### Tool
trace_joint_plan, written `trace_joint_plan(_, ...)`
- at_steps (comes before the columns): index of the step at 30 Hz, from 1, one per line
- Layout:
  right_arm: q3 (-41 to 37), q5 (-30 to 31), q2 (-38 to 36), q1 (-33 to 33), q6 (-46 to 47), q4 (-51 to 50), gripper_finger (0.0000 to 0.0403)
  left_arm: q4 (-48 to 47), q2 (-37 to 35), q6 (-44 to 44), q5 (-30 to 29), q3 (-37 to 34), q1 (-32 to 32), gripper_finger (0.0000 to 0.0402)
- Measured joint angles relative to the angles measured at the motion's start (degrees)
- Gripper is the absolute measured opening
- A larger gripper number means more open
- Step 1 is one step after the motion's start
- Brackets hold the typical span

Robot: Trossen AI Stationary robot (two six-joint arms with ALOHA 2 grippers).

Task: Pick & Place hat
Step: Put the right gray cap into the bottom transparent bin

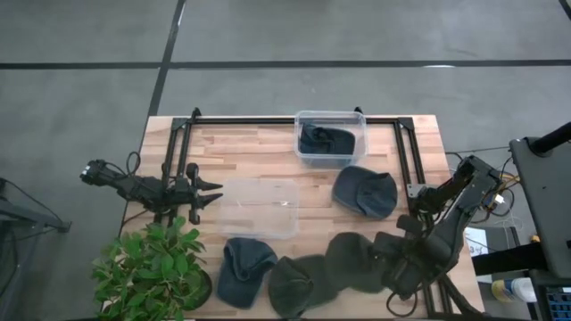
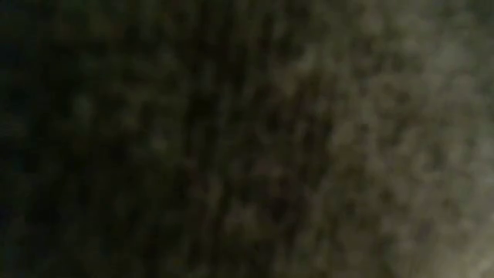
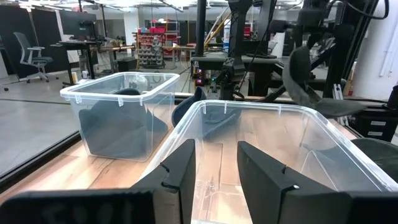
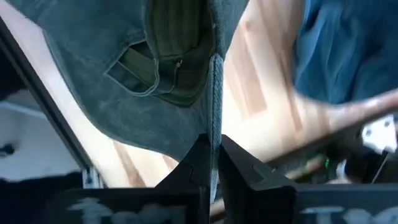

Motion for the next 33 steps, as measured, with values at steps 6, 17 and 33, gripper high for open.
trace_joint_plan(6, 2.81, 5.71, 0.00, -0.37, -2.78, 0.03, 0.0009, -0.01, -0.01, 0.01, 0.02, -0.01, 0.00, 0.0112)
trace_joint_plan(17, 7.15, 19.73, 0.00, -0.80, -5.17, 0.03, 0.0010, 4.16, -0.01, -0.02, -0.08, -0.50, 0.00, 0.0112)
trace_joint_plan(33, 11.75, 57.47, 0.07, -7.24, -12.23, 1.94, 0.0011, 21.68, 0.08, -7.10, -2.56, -0.25, 0.00, 0.0112)
